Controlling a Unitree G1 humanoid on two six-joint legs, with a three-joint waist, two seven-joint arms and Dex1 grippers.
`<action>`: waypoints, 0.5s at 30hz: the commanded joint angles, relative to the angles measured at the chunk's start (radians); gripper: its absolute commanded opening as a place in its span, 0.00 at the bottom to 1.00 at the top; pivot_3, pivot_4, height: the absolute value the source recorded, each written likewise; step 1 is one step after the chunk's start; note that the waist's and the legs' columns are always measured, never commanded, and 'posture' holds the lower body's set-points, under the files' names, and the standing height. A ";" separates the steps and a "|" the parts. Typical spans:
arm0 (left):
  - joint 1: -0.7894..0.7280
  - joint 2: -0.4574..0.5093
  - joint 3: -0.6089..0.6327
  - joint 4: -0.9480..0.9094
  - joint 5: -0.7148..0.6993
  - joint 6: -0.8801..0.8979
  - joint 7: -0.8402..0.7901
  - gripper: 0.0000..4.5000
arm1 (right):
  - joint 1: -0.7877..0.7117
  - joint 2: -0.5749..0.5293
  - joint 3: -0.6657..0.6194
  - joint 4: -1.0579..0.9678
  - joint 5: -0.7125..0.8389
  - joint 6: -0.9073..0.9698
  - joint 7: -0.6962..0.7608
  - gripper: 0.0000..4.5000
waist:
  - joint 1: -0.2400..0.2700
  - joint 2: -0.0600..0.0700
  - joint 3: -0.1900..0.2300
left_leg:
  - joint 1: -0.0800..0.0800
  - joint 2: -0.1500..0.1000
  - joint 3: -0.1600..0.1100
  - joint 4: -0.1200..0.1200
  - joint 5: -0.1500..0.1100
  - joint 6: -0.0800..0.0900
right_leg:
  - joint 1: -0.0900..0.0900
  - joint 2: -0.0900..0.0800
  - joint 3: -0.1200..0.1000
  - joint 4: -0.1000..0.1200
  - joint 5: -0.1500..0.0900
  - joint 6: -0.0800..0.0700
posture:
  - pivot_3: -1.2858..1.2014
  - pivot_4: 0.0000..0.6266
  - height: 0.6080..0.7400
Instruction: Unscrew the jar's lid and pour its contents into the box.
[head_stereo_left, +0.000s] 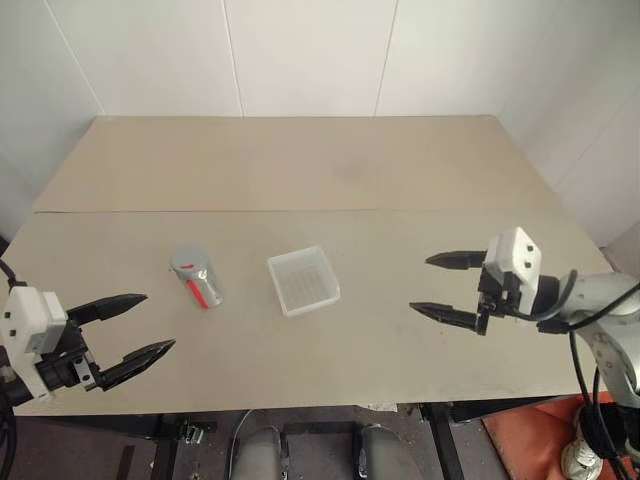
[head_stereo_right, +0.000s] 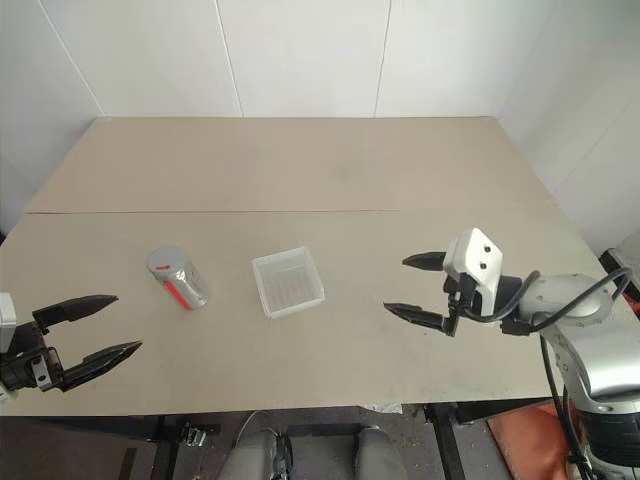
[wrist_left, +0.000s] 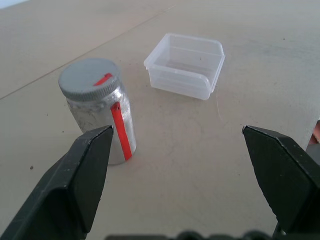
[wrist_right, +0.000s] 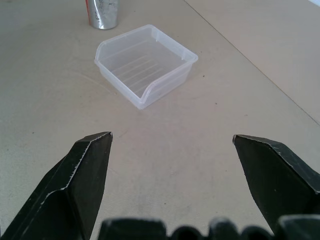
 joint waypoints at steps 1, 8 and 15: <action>-0.018 0.005 -0.012 -0.028 -0.007 0.001 0.015 1.00 | -0.002 -0.002 -0.013 -0.032 -0.001 0.001 -0.025 1.00 | 0.000 0.000 0.000 | 0.000 0.000 0.000 0.000 0.000 0.000 | 0.000 0.000 0.000 0.000 0.000 0.000 | 0.52 0.24 1.00; -0.004 -0.065 -0.063 -0.060 0.054 -0.035 0.095 1.00 | -0.065 -0.003 0.005 -0.005 0.013 0.005 -0.013 1.00 | -0.003 0.000 0.000 | 0.000 0.000 0.000 0.000 0.000 0.000 | 0.000 0.000 0.000 0.000 0.000 0.000 | 0.52 0.24 1.00; 0.108 -0.255 -0.100 -0.136 0.154 -0.103 0.259 1.00 | -0.228 0.010 0.081 0.103 0.010 -0.041 0.091 1.00 | -0.013 0.000 0.000 | 0.000 0.000 -0.001 0.000 0.000 0.000 | 0.000 0.000 0.001 0.000 0.000 0.000 | 0.52 0.24 1.00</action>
